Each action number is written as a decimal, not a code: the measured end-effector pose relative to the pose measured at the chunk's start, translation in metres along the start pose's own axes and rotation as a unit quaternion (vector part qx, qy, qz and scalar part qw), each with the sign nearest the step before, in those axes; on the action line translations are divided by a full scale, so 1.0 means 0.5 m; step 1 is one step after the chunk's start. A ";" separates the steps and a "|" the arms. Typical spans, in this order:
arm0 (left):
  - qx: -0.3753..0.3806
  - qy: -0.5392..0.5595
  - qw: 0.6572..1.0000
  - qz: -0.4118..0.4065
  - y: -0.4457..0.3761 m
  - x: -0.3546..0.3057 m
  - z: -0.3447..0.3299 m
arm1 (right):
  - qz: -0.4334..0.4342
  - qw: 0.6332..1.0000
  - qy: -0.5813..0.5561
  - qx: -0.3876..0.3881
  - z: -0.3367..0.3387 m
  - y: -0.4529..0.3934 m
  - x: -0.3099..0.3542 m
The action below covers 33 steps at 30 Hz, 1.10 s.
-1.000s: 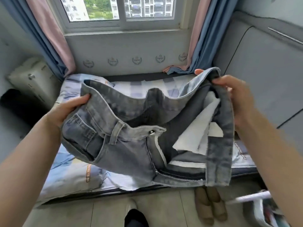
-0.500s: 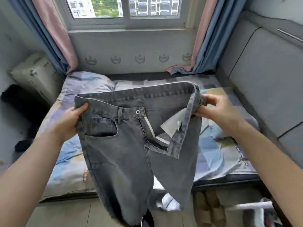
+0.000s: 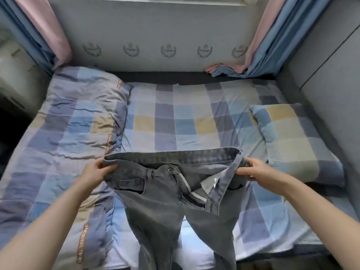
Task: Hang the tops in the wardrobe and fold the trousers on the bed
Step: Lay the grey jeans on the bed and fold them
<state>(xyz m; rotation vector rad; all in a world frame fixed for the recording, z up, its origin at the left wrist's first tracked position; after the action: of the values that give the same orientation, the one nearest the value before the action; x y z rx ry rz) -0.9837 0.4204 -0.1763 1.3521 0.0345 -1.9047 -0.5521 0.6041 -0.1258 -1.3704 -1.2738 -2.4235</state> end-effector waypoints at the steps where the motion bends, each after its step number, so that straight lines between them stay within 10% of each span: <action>1: 0.027 -0.005 0.999 0.017 -0.041 0.036 -0.026 | -0.009 1.000 0.023 -0.001 -0.007 -0.043 -0.014; 8: 0.331 -0.070 0.927 0.164 -0.237 0.183 -0.177 | -0.058 0.994 0.058 0.068 -0.044 -0.277 -0.047; 12: 0.186 -0.006 0.980 0.065 -0.512 0.042 -0.154 | 0.020 0.981 -0.081 -0.177 0.102 -0.499 0.059; 16: -0.059 0.046 0.995 -0.062 -0.749 -0.092 -0.148 | 0.085 0.941 0.036 -0.327 0.184 -0.717 0.141; 23: 0.113 -0.143 0.978 0.103 -0.644 0.285 -0.386 | -0.077 0.898 0.348 -0.258 0.084 -0.871 -0.159; 27: 0.128 -0.156 0.958 0.205 -0.461 0.556 -0.463 | -0.156 0.931 0.298 -0.142 -0.052 -0.840 -0.438; 33: 0.025 -0.287 0.934 0.211 -0.245 0.764 -0.479 | -0.248 0.919 0.218 -0.214 -0.145 -0.659 -0.742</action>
<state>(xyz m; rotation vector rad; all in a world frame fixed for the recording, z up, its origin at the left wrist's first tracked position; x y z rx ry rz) -0.9168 0.3910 -0.6380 0.7079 -0.5545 -1.8535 -0.5231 0.6540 -0.6241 -0.5069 -1.1083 -3.2504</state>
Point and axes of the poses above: each hand's wrist, its own y-axis away from the middle knuckle, its own z-axis out of the back of the hand, x = y × z, the point moved 9 cm from there along -y, towards the middle knuckle, and after that the axes turned 2 degrees about -y, right-handed, at the moved point
